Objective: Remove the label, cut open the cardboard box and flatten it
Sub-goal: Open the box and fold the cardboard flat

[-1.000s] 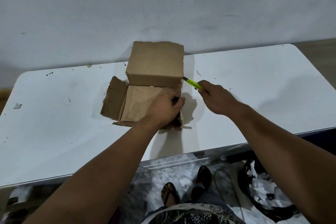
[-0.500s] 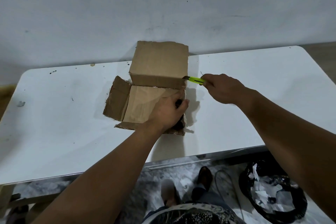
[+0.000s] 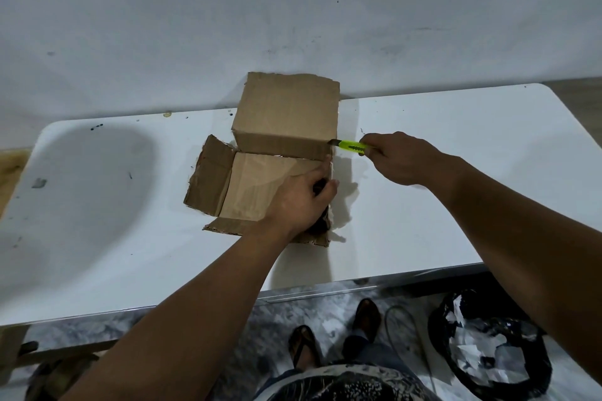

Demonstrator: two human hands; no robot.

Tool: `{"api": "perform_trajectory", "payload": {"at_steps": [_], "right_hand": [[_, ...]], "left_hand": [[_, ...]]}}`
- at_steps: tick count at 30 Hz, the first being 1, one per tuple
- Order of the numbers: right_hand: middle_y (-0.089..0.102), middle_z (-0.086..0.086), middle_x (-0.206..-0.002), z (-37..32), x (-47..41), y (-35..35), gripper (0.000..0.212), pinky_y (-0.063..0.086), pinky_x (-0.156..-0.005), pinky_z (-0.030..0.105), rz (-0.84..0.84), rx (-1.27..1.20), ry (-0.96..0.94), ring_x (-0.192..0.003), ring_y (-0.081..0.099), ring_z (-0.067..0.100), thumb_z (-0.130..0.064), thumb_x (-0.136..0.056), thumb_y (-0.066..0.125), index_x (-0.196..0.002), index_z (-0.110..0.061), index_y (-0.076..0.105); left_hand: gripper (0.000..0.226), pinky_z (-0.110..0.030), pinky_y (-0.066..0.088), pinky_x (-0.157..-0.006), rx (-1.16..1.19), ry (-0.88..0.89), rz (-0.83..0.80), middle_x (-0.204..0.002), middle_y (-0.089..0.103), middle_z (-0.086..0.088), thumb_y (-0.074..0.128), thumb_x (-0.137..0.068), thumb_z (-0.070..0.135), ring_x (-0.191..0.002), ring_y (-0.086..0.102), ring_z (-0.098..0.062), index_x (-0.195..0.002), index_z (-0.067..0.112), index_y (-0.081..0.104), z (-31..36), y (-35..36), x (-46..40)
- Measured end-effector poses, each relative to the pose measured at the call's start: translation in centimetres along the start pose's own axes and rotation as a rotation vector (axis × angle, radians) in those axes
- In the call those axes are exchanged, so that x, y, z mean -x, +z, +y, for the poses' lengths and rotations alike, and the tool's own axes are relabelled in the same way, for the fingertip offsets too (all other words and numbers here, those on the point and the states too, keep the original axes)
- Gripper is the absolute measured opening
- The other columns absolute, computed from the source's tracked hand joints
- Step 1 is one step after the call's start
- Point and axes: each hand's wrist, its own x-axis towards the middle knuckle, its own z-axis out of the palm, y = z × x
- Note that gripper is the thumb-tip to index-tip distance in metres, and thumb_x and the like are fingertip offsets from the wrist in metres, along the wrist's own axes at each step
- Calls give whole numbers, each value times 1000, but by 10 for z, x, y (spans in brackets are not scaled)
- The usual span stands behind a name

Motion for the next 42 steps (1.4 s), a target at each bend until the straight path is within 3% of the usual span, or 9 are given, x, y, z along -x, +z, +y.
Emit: {"api": "perform_trajectory", "payload": {"at_steps": [4, 9, 16, 22, 27, 31, 36, 42], "right_hand": [[57, 4, -86, -9, -5, -5, 15, 36, -64, 34, -6, 138, -2, -76, 54, 30, -30, -100, 34, -98, -27, 48], [50, -1, -83, -24, -13, -19, 15, 37, -70, 34, -110, 345, 69, -82, 54, 28, -23, -92, 40, -96, -28, 53], [55, 6, -85, -3, -2, 25, 17, 38, -66, 35, -56, 115, 88, -73, 53, 34, -30, -102, 32, -103, -21, 47], [43, -1, -72, -1, -6, 33, 9, 36, -66, 34, -36, 182, 76, -69, 50, 33, -26, -101, 34, -94, -23, 38], [45, -1, -75, -3, -9, 40, 5, 35, -67, 34, -139, 237, 125, -71, 51, 29, -20, -96, 37, -95, -24, 38], [43, -2, -72, 0, -7, 44, 5, 34, -65, 34, -130, 233, 108, -70, 50, 29, -23, -99, 34, -96, -23, 38], [52, 2, -78, 12, 1, 46, 19, 38, -64, 33, 54, 206, 47, -67, 50, 32, -33, -100, 35, -100, -19, 47], [63, 3, -79, 32, 21, 48, 19, 38, -55, 33, 205, 274, -38, -63, 54, 33, -34, -99, 38, -103, -18, 48]], "left_hand": [[38, -32, 51, -75, 8, -1, 15, -89, 74, 0, 50, -100, 41, -86, 67, -20, -134, 30, 61, -4, 2, 0], [46, -37, 54, -77, -61, 30, 1, -88, 74, -2, 50, -99, 46, -85, 67, -20, -145, 42, 48, -1, 7, 0], [44, -36, 52, -76, -29, 6, 47, -81, 71, -8, 49, -102, 39, -79, 65, -23, -145, 38, 50, 1, 7, 4], [45, -38, 51, -73, -54, 13, 55, -77, 69, -10, 47, -103, 40, -75, 63, -22, -148, 37, 47, 0, 9, 4], [46, -33, 47, -68, -88, 20, 49, -71, 65, -6, 45, -103, 40, -71, 61, -19, -149, 39, 44, 1, 9, 7], [47, -32, 44, -66, -83, -8, 42, -68, 64, -7, 45, -103, 41, -69, 60, -19, -150, 39, 42, 2, 8, 9], [47, -26, 37, -59, -67, -8, 79, -69, 67, -6, 47, -102, 43, -65, 60, -16, -149, 37, 45, 4, 11, 11], [39, -34, 55, -70, -105, -37, 155, -74, 71, 3, 48, -100, 47, -74, 67, -21, -129, 28, 65, 13, 19, 17]]}}
